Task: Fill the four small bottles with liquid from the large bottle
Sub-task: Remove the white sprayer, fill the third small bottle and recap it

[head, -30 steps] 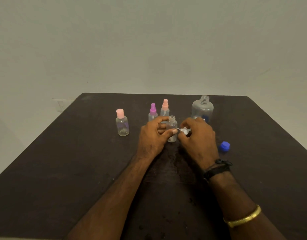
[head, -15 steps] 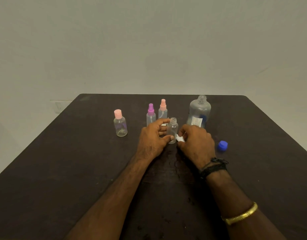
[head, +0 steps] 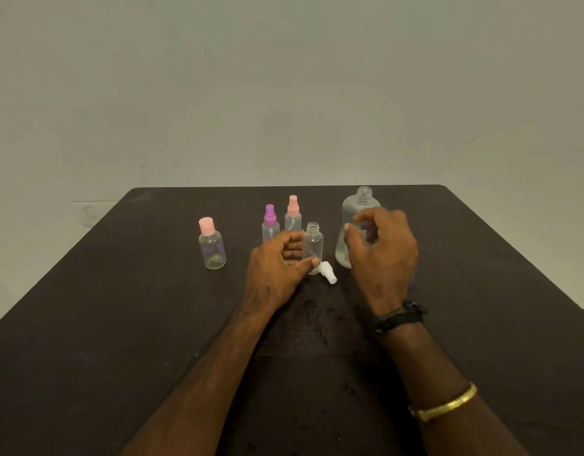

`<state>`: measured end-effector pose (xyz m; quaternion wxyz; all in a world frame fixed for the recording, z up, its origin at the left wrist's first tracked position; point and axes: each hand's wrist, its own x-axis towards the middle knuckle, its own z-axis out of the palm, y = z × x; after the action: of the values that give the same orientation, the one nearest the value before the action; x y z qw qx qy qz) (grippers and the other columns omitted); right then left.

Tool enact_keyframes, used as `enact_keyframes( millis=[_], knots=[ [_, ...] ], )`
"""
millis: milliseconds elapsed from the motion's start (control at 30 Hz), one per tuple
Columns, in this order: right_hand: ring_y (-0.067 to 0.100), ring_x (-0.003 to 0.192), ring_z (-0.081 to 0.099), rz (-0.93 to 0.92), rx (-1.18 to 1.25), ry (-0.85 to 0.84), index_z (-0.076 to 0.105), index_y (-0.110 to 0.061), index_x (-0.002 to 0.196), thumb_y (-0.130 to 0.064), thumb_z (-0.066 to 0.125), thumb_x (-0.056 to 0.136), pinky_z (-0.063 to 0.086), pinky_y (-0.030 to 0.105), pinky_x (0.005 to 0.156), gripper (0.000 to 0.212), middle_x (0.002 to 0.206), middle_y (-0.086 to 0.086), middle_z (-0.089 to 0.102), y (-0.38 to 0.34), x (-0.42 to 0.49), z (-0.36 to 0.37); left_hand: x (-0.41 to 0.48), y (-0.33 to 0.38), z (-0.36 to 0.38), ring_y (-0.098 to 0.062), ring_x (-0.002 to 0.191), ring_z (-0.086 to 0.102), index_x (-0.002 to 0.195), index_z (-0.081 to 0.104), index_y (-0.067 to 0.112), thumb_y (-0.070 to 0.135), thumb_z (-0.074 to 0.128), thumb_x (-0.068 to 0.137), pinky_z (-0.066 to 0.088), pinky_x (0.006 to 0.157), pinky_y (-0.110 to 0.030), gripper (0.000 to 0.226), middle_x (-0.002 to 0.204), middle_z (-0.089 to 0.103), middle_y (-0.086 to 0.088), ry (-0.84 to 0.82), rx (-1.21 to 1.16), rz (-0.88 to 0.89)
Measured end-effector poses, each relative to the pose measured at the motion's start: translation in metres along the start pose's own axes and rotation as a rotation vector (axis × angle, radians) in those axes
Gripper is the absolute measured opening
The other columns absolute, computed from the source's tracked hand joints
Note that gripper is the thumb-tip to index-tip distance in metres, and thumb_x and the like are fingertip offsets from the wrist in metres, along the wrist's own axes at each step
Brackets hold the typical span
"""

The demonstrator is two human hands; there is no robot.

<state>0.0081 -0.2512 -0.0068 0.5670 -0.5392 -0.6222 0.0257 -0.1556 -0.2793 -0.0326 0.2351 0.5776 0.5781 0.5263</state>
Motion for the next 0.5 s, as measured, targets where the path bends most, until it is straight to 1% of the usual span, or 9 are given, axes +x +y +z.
enact_keyframes(
  millis=[67, 133, 200, 267, 300, 367, 433, 500],
  knots=[
    [0.017, 0.09, 0.06, 0.031, 0.03, 0.045, 0.062, -0.02, 0.111, -0.027, 0.082, 0.083, 0.059, 0.038, 0.075, 0.036, 0.11, 0.0, 0.054, 0.004, 0.003, 0.0, -0.001, 0.001, 0.0, 0.008, 0.089, 0.07, 0.121, 0.069, 0.017, 0.018, 0.088, 0.077, 0.055, 0.075, -0.009, 0.048, 0.1, 0.074, 0.01, 0.008, 0.002, 0.015],
    [0.022, 0.106, 0.06, 0.062, 0.043, 0.034, 0.056, -0.021, 0.126, -0.032, 0.085, 0.079, 0.058, 0.041, 0.085, 0.056, 0.123, 0.002, 0.052, 0.009, 0.005, 0.003, -0.001, 0.003, 0.001, 0.011, 0.089, 0.068, 0.122, 0.069, 0.018, 0.019, 0.087, 0.078, 0.053, 0.073, -0.006, 0.048, 0.1, 0.073, 0.011, 0.005, 0.004, 0.022],
    [0.024, 0.12, 0.058, 0.095, 0.057, -0.024, 0.049, -0.023, 0.141, -0.038, 0.086, 0.078, 0.055, 0.041, 0.094, 0.075, 0.137, 0.003, 0.053, 0.017, 0.006, 0.007, -0.001, 0.003, 0.001, 0.012, 0.088, 0.068, 0.123, 0.068, 0.018, 0.022, 0.087, 0.078, 0.053, 0.074, -0.006, 0.049, 0.101, 0.072, 0.011, -0.001, 0.007, 0.023],
    [0.022, 0.13, 0.055, 0.139, 0.072, -0.11, 0.041, -0.024, 0.152, -0.044, 0.087, 0.077, 0.051, 0.039, 0.102, 0.09, 0.146, 0.002, 0.052, 0.023, 0.006, 0.011, -0.002, 0.003, 0.002, 0.01, 0.089, 0.068, 0.124, 0.068, 0.019, 0.022, 0.087, 0.078, 0.053, 0.074, -0.006, 0.05, 0.102, 0.072, 0.012, -0.009, 0.005, 0.026],
    [0.021, 0.133, 0.054, 0.151, 0.075, -0.147, 0.038, -0.024, 0.155, -0.045, 0.087, 0.077, 0.048, 0.037, 0.105, 0.093, 0.149, 0.001, 0.052, 0.025, 0.006, 0.013, -0.002, 0.003, 0.003, 0.008, 0.09, 0.068, 0.124, 0.068, 0.019, 0.023, 0.087, 0.078, 0.053, 0.075, -0.006, 0.05, 0.104, 0.073, 0.01, -0.012, 0.005, 0.029],
    [0.02, 0.137, 0.052, 0.148, 0.072, -0.185, 0.037, -0.024, 0.156, -0.043, 0.086, 0.079, 0.043, 0.035, 0.107, 0.094, 0.152, -0.001, 0.052, 0.029, 0.007, 0.017, -0.003, 0.002, 0.003, 0.003, 0.093, 0.069, 0.125, 0.068, 0.018, 0.024, 0.088, 0.078, 0.056, 0.078, -0.01, 0.051, 0.107, 0.074, 0.007, -0.013, 0.001, 0.038],
    [0.02, 0.136, 0.053, 0.139, 0.075, -0.189, 0.039, -0.023, 0.155, -0.039, 0.086, 0.08, 0.043, 0.033, 0.107, 0.09, 0.151, -0.001, 0.054, 0.032, 0.008, 0.018, -0.003, 0.002, 0.004, -0.001, 0.095, 0.07, 0.125, 0.068, 0.018, 0.024, 0.088, 0.078, 0.058, 0.083, -0.015, 0.052, 0.109, 0.074, 0.005, -0.013, -0.009, 0.042],
    [0.019, 0.133, 0.056, 0.135, 0.089, -0.182, 0.042, -0.024, 0.153, -0.037, 0.086, 0.08, 0.045, 0.033, 0.105, 0.087, 0.148, -0.002, 0.057, 0.033, 0.009, 0.017, -0.003, 0.003, 0.003, -0.002, 0.096, 0.07, 0.125, 0.067, 0.019, 0.024, 0.087, 0.078, 0.058, 0.082, -0.013, 0.051, 0.11, 0.074, 0.004, -0.012, -0.021, 0.049]
  ],
)
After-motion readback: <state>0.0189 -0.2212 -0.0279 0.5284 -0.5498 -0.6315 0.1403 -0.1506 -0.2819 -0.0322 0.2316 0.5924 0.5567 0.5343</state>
